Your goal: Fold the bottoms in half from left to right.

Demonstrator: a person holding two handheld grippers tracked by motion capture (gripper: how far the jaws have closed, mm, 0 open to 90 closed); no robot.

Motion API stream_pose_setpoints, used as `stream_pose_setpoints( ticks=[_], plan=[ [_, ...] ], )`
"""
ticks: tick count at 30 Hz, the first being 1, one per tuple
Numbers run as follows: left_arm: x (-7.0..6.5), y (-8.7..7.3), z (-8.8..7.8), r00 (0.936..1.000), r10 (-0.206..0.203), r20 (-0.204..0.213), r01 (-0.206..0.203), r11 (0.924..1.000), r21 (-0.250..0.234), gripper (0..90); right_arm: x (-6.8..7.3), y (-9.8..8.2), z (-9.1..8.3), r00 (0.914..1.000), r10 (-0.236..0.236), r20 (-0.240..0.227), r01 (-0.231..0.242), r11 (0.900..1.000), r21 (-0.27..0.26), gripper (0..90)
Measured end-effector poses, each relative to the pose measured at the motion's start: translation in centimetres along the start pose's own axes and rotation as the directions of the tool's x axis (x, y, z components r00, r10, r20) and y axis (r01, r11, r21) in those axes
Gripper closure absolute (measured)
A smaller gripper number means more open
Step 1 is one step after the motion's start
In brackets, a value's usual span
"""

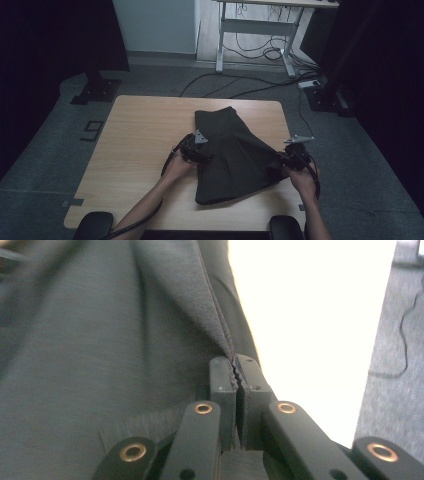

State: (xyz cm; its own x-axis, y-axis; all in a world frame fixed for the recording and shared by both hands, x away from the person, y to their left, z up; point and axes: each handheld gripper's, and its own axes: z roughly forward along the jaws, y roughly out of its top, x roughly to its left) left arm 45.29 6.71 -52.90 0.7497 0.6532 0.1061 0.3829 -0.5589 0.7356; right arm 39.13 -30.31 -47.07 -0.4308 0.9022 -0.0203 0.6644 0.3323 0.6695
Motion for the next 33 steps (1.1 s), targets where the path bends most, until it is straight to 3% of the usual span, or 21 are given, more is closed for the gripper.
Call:
stream_pose_setpoints(
  ticks=[3,5,8,9,10,11,14,15,16,17,18,21,23,25,29,33],
  plan=[
    [-0.2,0.2,-1.0,1.0000,-0.004,0.004,0.004,0.9998,-0.017,15.5,-1.0,-0.7,1.2,0.9996,0.026,-0.004,-0.026,0.999,0.022,79.8],
    [-0.2,0.2,-1.8,1.0000,-0.004,0.007,0.005,0.9997,-0.022,14.4,-1.8,-1.3,2.2,0.9992,0.032,0.024,-0.033,0.998,0.052,61.4],
    [-0.2,0.0,-3.3,1.0000,0.001,-0.003,-0.001,0.9996,-0.029,14.2,-2.7,-1.2,2.3,0.9970,0.016,0.076,-0.021,0.998,0.064,43.9],
    [-0.1,-0.1,-4.4,0.9995,-0.032,0.001,0.032,0.9981,-0.052,14.2,-2.9,-0.7,1.6,0.9961,0.012,0.087,-0.014,0.999,0.029,37.2],
    [-0.1,-0.1,-4.4,0.9995,-0.032,0.001,0.032,0.9981,-0.052,14.2,-2.9,-0.7,1.6,0.9961,0.012,0.087,-0.014,0.999,0.029,37.2],
    [-0.1,-0.4,-5.1,0.9964,-0.080,0.029,0.082,0.9943,-0.069,14.1,-2.8,0.0,1.0,0.9972,0.004,0.074,-0.004,1.000,-0.002,33.4],
    [-0.6,-0.9,-5.4,0.9924,-0.108,0.058,0.112,0.9915,-0.066,13.7,-2.2,0.5,1.2,0.9978,-0.021,0.062,0.022,1.000,-0.015,30.7],
    [-1.0,-1.1,-5.3,0.9914,-0.112,0.067,0.116,0.9915,-0.060,12.7,-1.7,0.6,2.1,0.9985,-0.036,0.042,0.036,0.999,0.001,30.1],
    [-1.5,-1.5,-5.2,0.9906,-0.112,0.079,0.116,0.9920,-0.049,12.7,-1.7,0.6,2.1,0.9985,-0.036,0.042,0.036,0.999,0.001,30.1],
    [-2.7,-2.2,-4.7,0.9910,-0.100,0.089,0.102,0.9945,-0.020,11.6,-1.5,0.2,3.5,0.9987,-0.040,0.031,0.039,0.999,0.032,29.2],
    [-2.7,-2.2,-4.7,0.9910,-0.100,0.089,0.102,0.9945,-0.020,11.1,-1.5,0.2,3.5,0.9987,-0.040,0.031,0.039,0.999,0.032,29.2],
    [-4.0,-3.3,-3.8,0.9932,-0.077,0.088,0.075,0.9969,0.024,10.9,-1.9,-1.5,5.7,0.9995,-0.004,0.033,0.002,0.998,0.070,28.3],
    [-4.4,-3.9,-3.4,0.9939,-0.079,0.076,0.077,0.9965,0.034,11.0,-2.1,-1.9,6.0,0.9994,0.004,0.035,-0.006,0.997,0.074,28.2],
    [-4.4,-4.1,-3.2,0.9928,-0.094,0.074,0.091,0.9951,0.038,12.1,-2.4,-2.9,6.3,0.9988,0.043,0.023,-0.045,0.998,0.051,27.4],
    [-4.5,-4.1,-3.3,0.9987,-0.030,0.040,0.028,0.9983,0.052,12.4,-2.4,-3.3,6.2,0.9965,0.084,-0.003,-0.084,0.995,0.060,28.1],
    [-3.9,-4.3,-3.7,0.9997,-0.017,0.020,0.016,0.9975,0.068,12.3,-1.3,-3.6,5.7,0.9974,0.070,-0.019,-0.068,0.995,0.074,29.1]
  ],
)
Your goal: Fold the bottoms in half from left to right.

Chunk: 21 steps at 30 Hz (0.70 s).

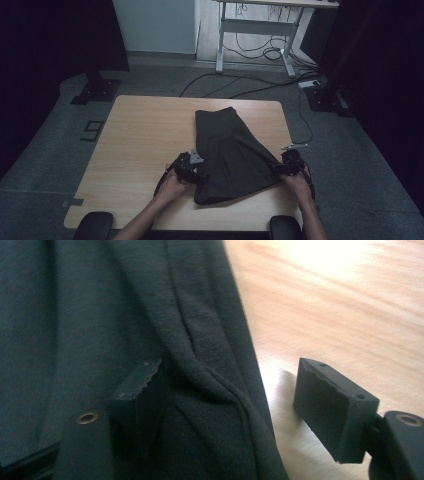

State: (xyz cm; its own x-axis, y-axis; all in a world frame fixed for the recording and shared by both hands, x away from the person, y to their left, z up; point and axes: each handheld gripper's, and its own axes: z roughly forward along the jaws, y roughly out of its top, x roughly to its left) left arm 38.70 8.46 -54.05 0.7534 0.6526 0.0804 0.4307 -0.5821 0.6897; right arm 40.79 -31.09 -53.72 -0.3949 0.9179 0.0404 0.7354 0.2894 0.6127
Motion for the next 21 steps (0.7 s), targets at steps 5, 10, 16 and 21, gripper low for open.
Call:
stream_pose_setpoints(
  ticks=[5,10,16,21],
  plan=[
    [1.3,-0.7,-0.7,0.9995,-0.022,-0.022,0.022,0.9996,0.015,11.6,1.7,-0.5,-0.4,0.9989,-0.043,-0.020,0.044,0.999,0.009,29.1],
    [3.2,-1.9,-1.9,0.9978,-0.044,-0.049,0.046,0.9983,0.035,11.6,4.4,-1.0,-0.7,0.9938,-0.098,-0.053,0.099,0.995,0.008,29.7],
    [5.0,-3.2,-3.0,0.9941,-0.077,-0.077,0.080,0.9959,0.041,11.7,7.6,-1.4,-0.9,0.9825,-0.159,-0.097,0.160,0.987,0.003,31.1],
    [5.8,-1.9,-3.9,0.9958,-0.022,-0.089,0.027,0.9982,0.054,9.7,8.8,-0.1,-1.9,0.9670,-0.243,-0.076,0.245,0.969,0.018,30.5]
  ],
)
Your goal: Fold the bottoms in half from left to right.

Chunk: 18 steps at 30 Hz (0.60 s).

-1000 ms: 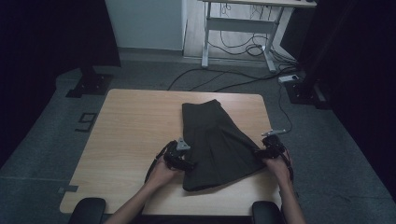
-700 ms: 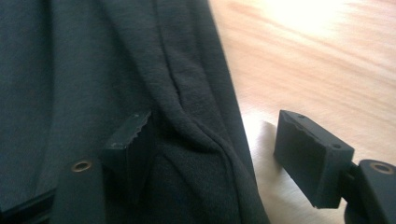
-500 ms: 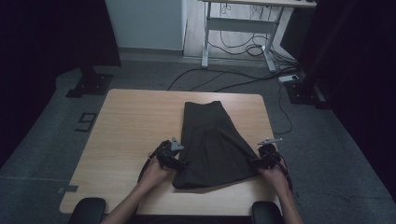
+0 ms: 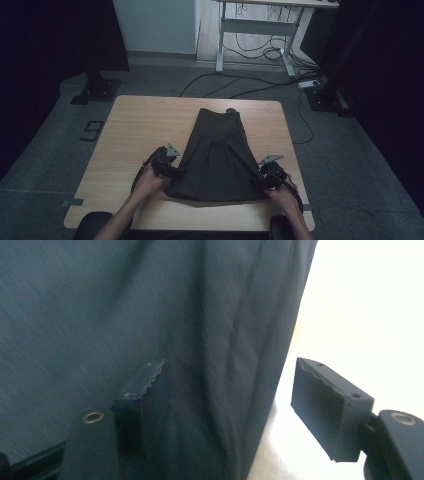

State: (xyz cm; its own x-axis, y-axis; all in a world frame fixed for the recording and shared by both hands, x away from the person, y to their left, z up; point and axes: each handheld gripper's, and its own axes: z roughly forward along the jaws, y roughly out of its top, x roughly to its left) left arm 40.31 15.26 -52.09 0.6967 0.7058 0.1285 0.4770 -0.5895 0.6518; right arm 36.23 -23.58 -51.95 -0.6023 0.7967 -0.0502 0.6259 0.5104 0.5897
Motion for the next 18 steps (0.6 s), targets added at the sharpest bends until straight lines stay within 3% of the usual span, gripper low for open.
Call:
stream_pose_setpoints(
  ticks=[1,2,3,5,6,7,8,11,14,17,18],
  plan=[
    [0.3,0.6,-0.2,1.0000,-0.006,-0.003,0.006,0.9999,-0.015,9.7,-0.1,1.2,-0.5,0.9998,0.013,-0.013,-0.014,0.998,-0.060,26.9],
    [0.7,1.3,-0.3,0.9996,-0.026,0.010,0.026,0.9991,-0.035,9.8,-0.1,2.0,-0.6,1.0000,0.008,-0.003,-0.008,0.997,-0.080,24.6],
    [1.1,1.9,-0.2,0.9985,-0.049,0.026,0.050,0.9970,-0.059,9.8,-0.1,2.0,-0.6,1.0000,0.008,-0.003,-0.008,0.997,-0.080,24.6],
    [1.7,3.2,0.4,0.9955,-0.083,0.047,0.087,0.9928,-0.083,11.1,-0.3,3.6,-0.3,0.9999,-0.007,0.010,0.008,0.994,-0.111,23.5],
    [1.9,3.7,0.9,0.9944,-0.093,0.052,0.097,0.9917,-0.085,10.8,-0.7,5.1,0.5,0.9998,0.005,0.019,-0.002,0.991,-0.136,22.2],
    [2.0,4.2,1.5,0.9936,-0.099,0.055,0.103,0.9913,-0.082,10.8,-0.7,5.1,0.5,0.9998,0.005,0.019,-0.002,0.991,-0.136,22.2],
    [2.1,4.5,2.1,0.9934,-0.101,0.054,0.105,0.9919,-0.072,7.1,-1.2,6.2,1.6,0.9989,0.025,0.039,-0.019,0.988,-0.151,21.9],
    [2.1,5.0,4.6,0.9926,-0.104,0.062,0.106,0.9940,-0.027,5.5,-2.1,6.9,3.3,0.9960,0.071,0.054,-0.062,0.987,-0.150,21.5],
    [2.1,4.8,5.7,0.9912,-0.110,0.073,0.111,0.9938,-0.008,4.4,-2.7,6.8,4.5,0.9938,0.094,0.060,-0.085,0.987,-0.133,21.5],
    [1.7,4.2,6.8,0.9937,-0.097,0.056,0.096,0.9952,0.015,5.7,-3.2,6.0,5.9,0.9917,0.106,0.073,-0.100,0.991,-0.093,21.8],
    [1.7,4.1,6.8,0.9910,-0.117,0.066,0.116,0.9932,0.009,6.1,-3.3,5.7,6.2,0.9919,0.104,0.073,-0.097,0.992,-0.083,20.8]
  ],
)
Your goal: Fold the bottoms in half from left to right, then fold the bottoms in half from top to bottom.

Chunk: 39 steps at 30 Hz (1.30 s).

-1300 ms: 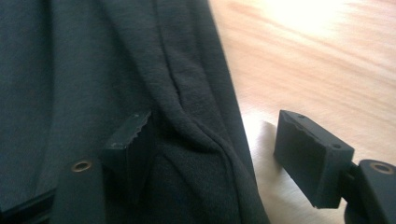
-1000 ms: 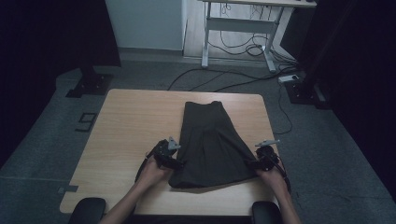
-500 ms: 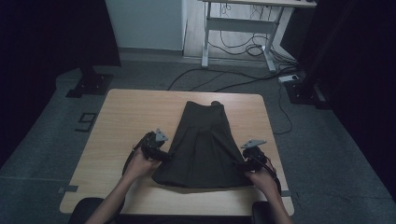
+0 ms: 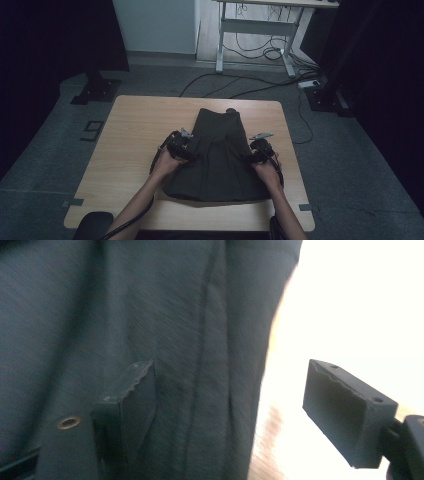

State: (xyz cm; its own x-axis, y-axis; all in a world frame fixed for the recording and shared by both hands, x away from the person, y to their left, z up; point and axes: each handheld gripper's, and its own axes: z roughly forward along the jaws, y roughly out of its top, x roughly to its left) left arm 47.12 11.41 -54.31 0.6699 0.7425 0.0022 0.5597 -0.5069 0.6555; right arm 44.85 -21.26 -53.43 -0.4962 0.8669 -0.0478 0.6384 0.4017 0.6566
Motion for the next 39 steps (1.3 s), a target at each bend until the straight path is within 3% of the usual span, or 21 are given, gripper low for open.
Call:
stream_pose_setpoints(
  ticks=[3,5,12,19,30,36,39],
  plan=[
    [0.0,-0.4,-0.2,0.9997,-0.024,0.000,0.024,0.9997,-0.002,6.9,0.0,-0.9,-0.1,0.9985,0.045,-0.033,-0.046,0.999,-0.023,21.5],
    [-0.1,-0.5,-0.3,0.9998,-0.021,-0.003,0.021,0.9998,-0.001,7.0,0.1,-1.1,-0.2,0.9986,0.043,-0.032,-0.044,0.999,-0.026,22.7],
    [-1.1,-1.9,-1.6,0.9999,0.011,-0.009,-0.011,0.9999,-0.010,9.4,1.4,-1.9,-1.0,0.9987,0.002,-0.051,-0.004,0.999,-0.036,26.8],
    [-2.2,-4.0,-3.6,0.9990,0.042,-0.019,-0.042,0.9991,-0.012,9.5,3.3,-3.1,-2.0,0.9926,-0.017,-0.120,0.014,1.000,-0.025,26.9],
    [-3.7,-7.4,-6.6,0.9989,0.046,-0.011,-0.046,0.9989,-0.010,9.5,5.8,-4.0,-3.1,0.9833,-0.058,-0.173,0.056,0.998,-0.015,26.9],
    [-4.2,-8.8,-7.7,0.9996,0.028,0.002,-0.028,0.9995,-0.011,9.6,7.3,-4.8,-3.7,0.9746,-0.081,-0.209,0.080,0.997,-0.013,26.2],
    [-4.6,-9.4,-8.3,0.9994,0.033,0.013,-0.032,0.9994,-0.008,13.6,8.2,-5.0,-4.1,0.9712,-0.100,-0.217,0.101,0.995,-0.006,26.2]
  ],
)
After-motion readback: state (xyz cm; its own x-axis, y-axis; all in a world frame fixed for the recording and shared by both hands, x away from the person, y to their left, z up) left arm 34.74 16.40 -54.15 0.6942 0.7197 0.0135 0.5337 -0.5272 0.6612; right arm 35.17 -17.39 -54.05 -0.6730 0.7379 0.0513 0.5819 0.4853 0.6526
